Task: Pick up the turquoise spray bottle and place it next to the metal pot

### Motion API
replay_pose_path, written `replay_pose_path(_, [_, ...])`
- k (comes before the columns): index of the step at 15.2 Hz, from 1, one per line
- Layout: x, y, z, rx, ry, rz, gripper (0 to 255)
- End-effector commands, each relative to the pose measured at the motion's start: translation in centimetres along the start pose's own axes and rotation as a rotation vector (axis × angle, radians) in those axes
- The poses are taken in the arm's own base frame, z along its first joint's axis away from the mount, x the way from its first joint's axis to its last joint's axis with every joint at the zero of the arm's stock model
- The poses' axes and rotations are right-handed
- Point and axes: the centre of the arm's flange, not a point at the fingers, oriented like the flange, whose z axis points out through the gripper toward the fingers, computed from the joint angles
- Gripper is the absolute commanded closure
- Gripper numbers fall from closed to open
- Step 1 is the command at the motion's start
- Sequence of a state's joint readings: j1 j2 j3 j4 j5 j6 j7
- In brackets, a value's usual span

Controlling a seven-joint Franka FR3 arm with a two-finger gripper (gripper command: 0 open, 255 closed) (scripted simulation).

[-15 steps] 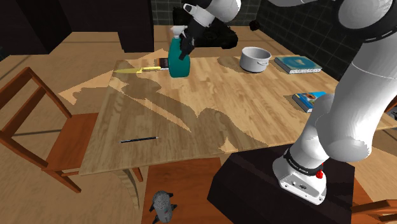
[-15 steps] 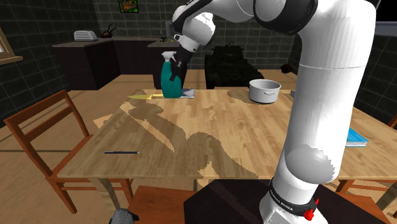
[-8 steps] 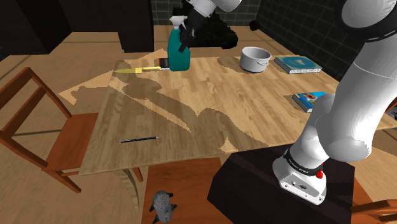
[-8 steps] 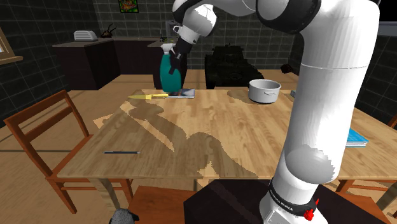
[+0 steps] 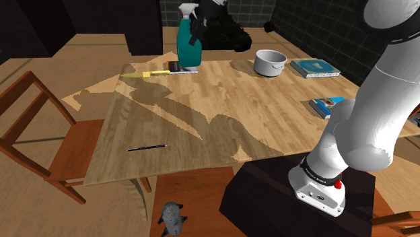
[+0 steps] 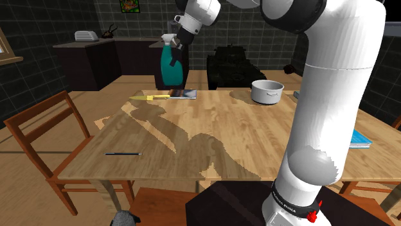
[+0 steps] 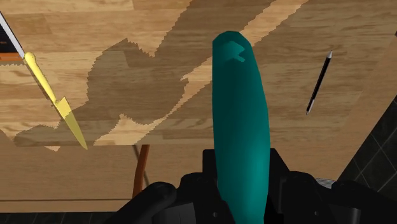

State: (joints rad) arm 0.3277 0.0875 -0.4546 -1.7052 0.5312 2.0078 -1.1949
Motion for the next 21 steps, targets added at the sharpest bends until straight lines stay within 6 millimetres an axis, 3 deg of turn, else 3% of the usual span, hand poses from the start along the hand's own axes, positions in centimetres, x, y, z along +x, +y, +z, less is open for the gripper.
replay_pose_path(1, [0.5,0.0,-0.9,0.000,0.000,0.000,255])
replay_pose_path(9, [2.5,0.0,-4.5,0.000,0.000,0.000,255])
replay_pose_path(21, [-11.4,6.2,-8.8,0.000,0.000,0.000,255])
